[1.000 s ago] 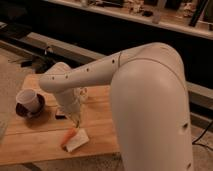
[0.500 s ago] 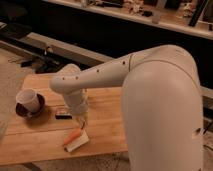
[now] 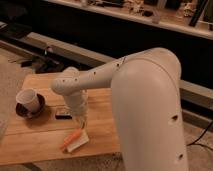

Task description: Place the pepper on the white sponge

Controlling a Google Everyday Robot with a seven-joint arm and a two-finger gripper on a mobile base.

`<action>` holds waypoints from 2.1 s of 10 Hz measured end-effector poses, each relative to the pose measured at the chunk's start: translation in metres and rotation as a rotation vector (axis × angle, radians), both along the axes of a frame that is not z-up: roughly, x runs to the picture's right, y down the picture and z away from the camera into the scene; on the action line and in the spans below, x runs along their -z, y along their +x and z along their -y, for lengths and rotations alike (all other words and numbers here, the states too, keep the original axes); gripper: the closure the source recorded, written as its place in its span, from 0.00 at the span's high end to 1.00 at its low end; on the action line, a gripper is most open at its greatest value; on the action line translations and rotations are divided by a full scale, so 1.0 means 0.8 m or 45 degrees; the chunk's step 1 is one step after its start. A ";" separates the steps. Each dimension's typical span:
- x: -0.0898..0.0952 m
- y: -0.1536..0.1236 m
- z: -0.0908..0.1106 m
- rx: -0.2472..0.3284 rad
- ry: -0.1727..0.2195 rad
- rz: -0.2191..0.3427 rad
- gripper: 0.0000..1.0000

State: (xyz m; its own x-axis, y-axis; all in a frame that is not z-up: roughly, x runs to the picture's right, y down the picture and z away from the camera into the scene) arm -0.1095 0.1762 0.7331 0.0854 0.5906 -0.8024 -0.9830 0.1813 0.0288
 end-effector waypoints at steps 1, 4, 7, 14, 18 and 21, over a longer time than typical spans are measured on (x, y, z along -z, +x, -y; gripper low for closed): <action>-0.004 0.001 0.002 0.002 0.000 -0.005 0.00; -0.008 0.018 0.006 0.009 -0.009 -0.043 0.00; -0.003 0.031 0.002 0.009 -0.031 -0.067 0.00; -0.005 0.035 -0.016 0.020 -0.085 -0.060 0.39; -0.010 0.036 -0.020 0.023 -0.090 -0.061 0.76; -0.015 0.035 -0.022 0.023 -0.091 -0.062 0.80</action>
State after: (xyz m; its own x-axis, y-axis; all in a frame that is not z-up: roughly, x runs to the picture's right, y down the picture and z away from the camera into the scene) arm -0.0813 0.1938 0.7454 0.0552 0.5304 -0.8459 -0.9774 0.2019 0.0628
